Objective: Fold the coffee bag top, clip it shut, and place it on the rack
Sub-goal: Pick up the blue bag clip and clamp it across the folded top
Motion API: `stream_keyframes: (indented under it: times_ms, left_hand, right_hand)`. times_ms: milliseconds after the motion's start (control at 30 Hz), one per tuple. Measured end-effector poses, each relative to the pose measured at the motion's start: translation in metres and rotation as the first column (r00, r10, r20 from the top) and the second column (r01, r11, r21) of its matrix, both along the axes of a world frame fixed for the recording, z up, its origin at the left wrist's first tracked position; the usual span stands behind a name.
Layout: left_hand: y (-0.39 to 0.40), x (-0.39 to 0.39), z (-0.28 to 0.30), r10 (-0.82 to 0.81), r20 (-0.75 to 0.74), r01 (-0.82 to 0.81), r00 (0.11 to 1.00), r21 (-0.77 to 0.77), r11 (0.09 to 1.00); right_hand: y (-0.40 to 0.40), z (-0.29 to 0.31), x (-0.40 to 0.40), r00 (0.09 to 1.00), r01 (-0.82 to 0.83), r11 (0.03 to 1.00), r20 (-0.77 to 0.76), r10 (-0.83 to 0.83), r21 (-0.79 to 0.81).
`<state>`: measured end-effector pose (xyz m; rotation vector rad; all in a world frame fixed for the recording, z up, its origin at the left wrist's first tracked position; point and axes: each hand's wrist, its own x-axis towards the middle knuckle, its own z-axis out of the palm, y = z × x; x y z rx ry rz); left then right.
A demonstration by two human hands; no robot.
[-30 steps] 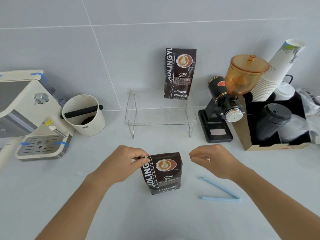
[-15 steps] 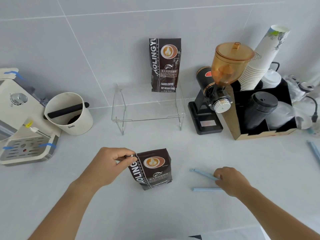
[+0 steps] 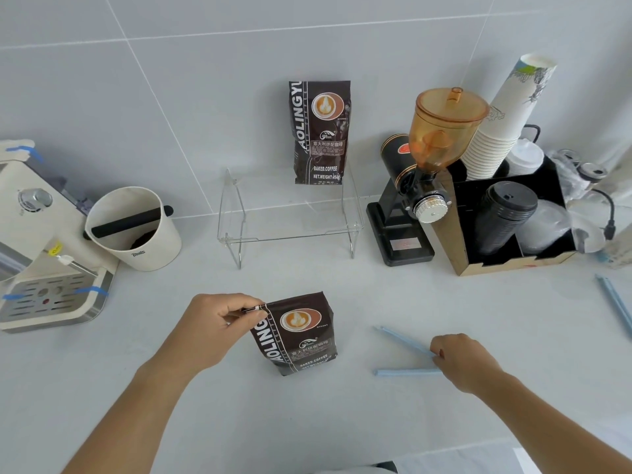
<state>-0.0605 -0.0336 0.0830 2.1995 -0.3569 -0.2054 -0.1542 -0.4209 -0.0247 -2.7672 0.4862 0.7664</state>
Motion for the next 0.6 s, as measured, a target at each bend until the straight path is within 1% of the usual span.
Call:
stream_keyframes:
  times_ms: [133,200,367,500,600]
  left_hand:
    - [0.0,0.0,-0.002,0.014,0.006,-0.014,1.0,-0.003,1.0]
    - [0.0,0.0,-0.002,0.02,0.002,-0.02,1.0,-0.008,1.0]
    - [-0.002,-0.003,0.0,0.01,0.001,-0.01,1.0,-0.047,0.999]
    - [-0.003,-0.007,0.001,0.03,0.035,-0.028,0.999,-0.06,0.998]
    - [-0.004,-0.011,-0.002,0.05,0.023,-0.048,0.998,-0.095,0.994]
  right_hand:
    - [0.001,0.018,0.004,0.997,0.026,0.997,0.064,-0.03,0.069]
    - [0.004,0.034,0.01,0.991,0.019,0.992,0.126,-0.035,0.124]
    - [0.016,0.088,0.026,0.939,-0.04,0.975,0.341,-0.038,0.219]
    - [0.032,0.122,0.037,0.905,-0.096,0.968,0.425,-0.012,0.234]
    - [0.051,0.142,0.044,0.883,-0.168,0.955,0.468,0.036,0.244]
